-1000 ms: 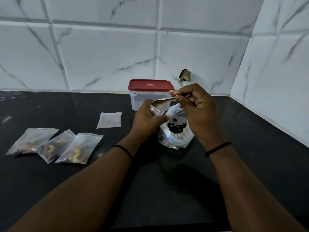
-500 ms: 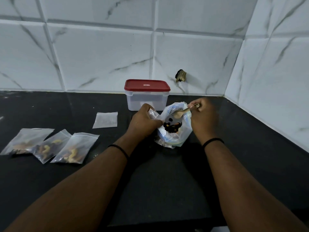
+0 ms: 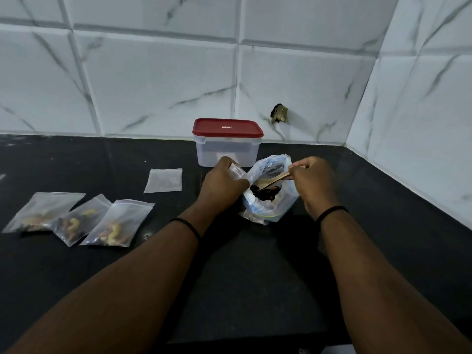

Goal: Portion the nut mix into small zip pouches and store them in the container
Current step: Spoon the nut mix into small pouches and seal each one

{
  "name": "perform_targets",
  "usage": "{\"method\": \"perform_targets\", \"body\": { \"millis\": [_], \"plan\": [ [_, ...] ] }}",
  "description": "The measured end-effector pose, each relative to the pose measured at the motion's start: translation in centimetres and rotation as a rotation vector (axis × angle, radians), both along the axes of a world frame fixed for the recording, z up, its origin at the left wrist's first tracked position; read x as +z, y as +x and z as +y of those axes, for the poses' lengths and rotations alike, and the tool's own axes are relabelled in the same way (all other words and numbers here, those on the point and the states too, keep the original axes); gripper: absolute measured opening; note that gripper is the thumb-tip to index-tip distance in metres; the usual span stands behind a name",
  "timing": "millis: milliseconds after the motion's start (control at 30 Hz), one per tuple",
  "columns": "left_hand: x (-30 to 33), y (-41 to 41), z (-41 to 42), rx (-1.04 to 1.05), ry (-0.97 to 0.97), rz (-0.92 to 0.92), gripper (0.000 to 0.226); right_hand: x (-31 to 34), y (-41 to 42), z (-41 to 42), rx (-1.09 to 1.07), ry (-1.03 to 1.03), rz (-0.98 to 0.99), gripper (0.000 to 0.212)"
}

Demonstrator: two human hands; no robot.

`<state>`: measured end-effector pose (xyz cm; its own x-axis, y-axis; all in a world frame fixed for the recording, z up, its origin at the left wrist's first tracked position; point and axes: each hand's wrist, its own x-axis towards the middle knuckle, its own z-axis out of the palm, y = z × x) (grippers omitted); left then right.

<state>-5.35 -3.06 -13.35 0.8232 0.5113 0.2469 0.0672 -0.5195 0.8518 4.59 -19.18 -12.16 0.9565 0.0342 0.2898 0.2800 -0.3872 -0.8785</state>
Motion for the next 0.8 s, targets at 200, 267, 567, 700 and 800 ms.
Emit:
{"method": "perform_targets", "body": {
  "millis": [200,267,567,700,800],
  "plan": [
    [-0.12,0.12,0.05,0.01,-0.037,-0.011,0.035,0.42,-0.14,-0.17,-0.014,-0.106,-0.098,0.009],
    [-0.22,0.1,0.07,0.009,-0.059,-0.027,0.034,0.11,-0.35,0.08,0.01,-0.041,-0.031,0.007],
    [-0.06,0.16,-0.14,0.003,-0.129,-0.065,0.031,0.43,-0.24,-0.07,0.026,0.328,0.288,0.011],
    [-0.17,0.25,-0.14,0.013,-0.126,-0.063,0.03,0.2,-0.19,-0.04,0.041,0.313,0.278,0.008],
    [-0.19,0.28,-0.01,0.02,-0.126,-0.06,0.031,0.22,-0.14,0.18,0.066,0.315,0.304,0.009]
  ]
}}
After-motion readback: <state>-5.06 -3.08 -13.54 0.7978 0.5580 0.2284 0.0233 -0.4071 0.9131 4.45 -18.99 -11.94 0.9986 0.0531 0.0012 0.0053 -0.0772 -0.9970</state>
